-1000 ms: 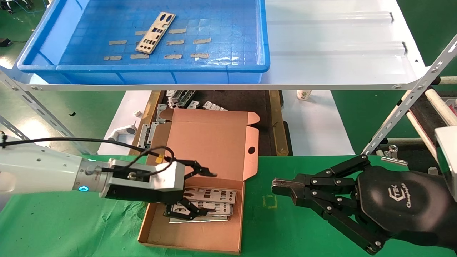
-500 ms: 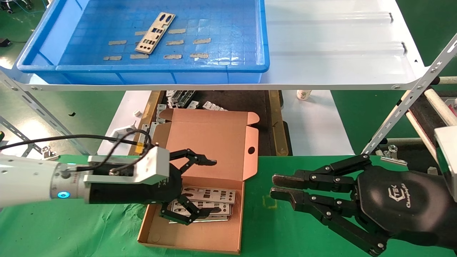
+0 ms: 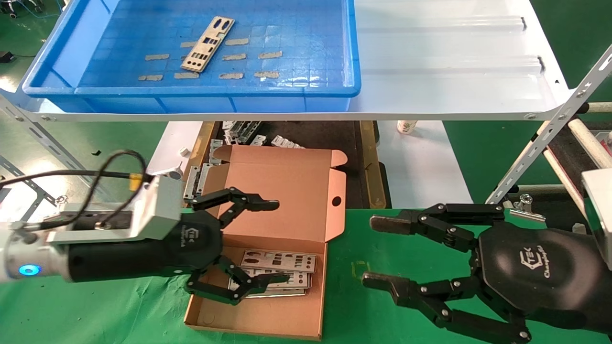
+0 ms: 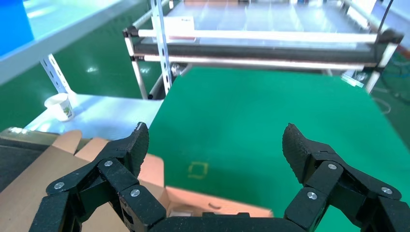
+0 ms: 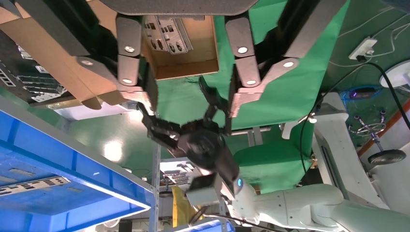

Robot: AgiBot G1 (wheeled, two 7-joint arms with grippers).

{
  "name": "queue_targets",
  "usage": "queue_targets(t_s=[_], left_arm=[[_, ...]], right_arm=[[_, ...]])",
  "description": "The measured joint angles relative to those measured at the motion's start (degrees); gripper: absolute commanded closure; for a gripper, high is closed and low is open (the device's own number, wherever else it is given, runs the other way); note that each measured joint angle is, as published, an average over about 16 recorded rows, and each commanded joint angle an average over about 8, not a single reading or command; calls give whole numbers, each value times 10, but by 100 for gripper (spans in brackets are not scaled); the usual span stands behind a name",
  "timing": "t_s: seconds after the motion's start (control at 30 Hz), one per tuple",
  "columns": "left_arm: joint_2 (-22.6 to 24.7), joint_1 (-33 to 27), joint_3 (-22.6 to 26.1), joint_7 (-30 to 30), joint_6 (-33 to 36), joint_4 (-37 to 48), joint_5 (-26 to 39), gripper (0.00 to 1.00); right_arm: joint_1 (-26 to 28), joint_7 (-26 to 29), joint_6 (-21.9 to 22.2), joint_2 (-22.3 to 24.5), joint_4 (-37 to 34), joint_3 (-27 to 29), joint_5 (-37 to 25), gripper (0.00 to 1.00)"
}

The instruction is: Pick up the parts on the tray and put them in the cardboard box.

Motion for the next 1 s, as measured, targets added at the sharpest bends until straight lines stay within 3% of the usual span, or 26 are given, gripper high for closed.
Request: queue_targets(t_s=[0.7, 1.0], left_arm=[[-83, 93, -142, -137, 39, -150, -75, 0], [-102, 114, -174, -164, 48, -183, -92, 0]], right_arm=[[0, 0, 0, 0, 0, 0, 0, 0], [0, 0, 0, 0, 0, 0, 0, 0]])
